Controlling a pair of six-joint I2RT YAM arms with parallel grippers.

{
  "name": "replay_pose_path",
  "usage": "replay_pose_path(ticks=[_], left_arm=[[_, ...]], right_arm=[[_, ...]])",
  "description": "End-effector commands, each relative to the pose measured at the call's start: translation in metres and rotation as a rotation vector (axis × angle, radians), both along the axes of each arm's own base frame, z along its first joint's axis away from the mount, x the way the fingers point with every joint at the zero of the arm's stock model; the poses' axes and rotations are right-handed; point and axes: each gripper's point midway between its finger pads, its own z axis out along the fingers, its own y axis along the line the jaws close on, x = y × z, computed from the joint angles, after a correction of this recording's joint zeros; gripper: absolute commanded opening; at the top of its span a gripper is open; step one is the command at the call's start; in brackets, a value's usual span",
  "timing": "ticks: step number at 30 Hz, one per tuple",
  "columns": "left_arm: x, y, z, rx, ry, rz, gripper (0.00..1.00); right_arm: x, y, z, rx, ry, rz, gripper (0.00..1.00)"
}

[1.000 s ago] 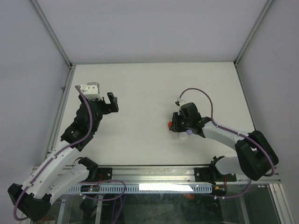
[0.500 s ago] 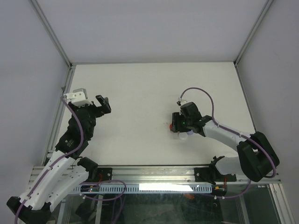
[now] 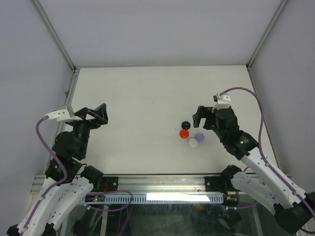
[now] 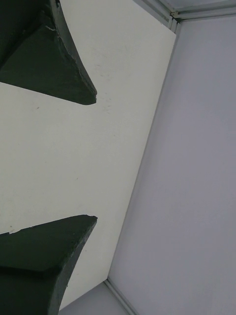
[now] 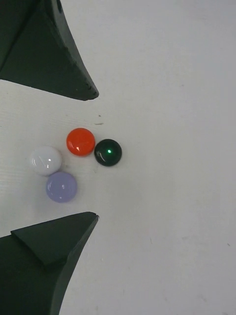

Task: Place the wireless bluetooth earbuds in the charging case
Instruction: Reset both arms

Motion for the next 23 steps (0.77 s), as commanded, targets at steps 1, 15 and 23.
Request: replay_pose_path(ticks=[1,15,23], left_arm=[[-0.010,0.008,0.018,-0.022,-0.076,0.005,0.99],[-0.006,-0.005,0.001,0.021,-0.062,-0.053,0.99],[-0.003,-0.011,-0.002,0.052,-0.049,-0.076,0.99]], right_arm=[[-0.002,-0.051,0.056,-0.048,-0.206,-0.182,1.00],[-0.030,-0.079,0.095,0.061,-0.451,-0.216,0.99],[-0.027,-0.072,0.096,0.027,-0.444,-0.176,0.99]])
